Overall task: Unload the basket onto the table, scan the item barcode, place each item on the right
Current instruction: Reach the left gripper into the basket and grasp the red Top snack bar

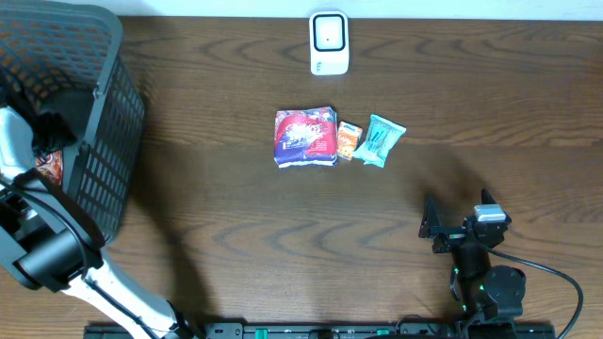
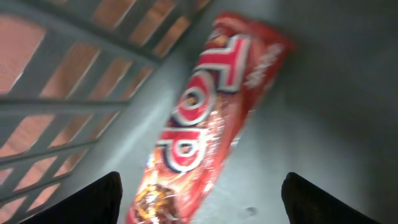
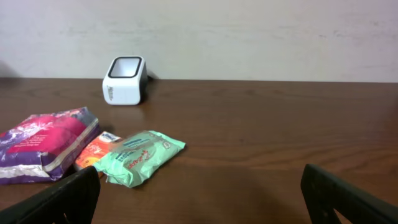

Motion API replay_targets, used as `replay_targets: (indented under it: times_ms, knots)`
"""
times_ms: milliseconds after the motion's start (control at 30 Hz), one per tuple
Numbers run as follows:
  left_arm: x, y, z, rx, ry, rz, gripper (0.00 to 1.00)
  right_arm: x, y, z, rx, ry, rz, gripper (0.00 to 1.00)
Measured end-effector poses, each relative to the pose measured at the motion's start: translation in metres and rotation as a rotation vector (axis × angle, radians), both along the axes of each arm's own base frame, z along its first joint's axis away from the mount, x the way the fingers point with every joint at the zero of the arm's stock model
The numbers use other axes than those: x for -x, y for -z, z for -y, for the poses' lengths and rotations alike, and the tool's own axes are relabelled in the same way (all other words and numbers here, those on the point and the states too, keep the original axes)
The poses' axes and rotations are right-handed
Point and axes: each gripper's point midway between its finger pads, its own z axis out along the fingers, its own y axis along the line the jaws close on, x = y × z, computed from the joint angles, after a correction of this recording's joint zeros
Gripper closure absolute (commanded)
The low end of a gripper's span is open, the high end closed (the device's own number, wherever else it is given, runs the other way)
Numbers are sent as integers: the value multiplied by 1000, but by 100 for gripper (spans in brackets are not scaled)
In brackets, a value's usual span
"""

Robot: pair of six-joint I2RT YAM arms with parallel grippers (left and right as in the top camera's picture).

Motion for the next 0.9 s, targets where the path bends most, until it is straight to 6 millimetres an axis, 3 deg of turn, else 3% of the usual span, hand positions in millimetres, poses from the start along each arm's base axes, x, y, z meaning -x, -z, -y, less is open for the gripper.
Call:
replay_targets:
  times_ms: [400,567,633,733,767,900]
  knots:
    - [9,16,-4,12,-4,-20,19,0,0,0,0,0,0,1]
    - [12,45,3,69,0,-66,23,0,0,0,0,0,0,1]
    - [11,44,3,74,0,-62,43,0,0,0,0,0,0,1]
    - [13,46,8,93,6,-75,86,0,0,0,0,0,0,1]
    - [14,47,9,96,7,-79,92,0,0,0,0,0,0,1]
    - [18,47,12,109,10,-98,92,0,0,0,0,0,0,1]
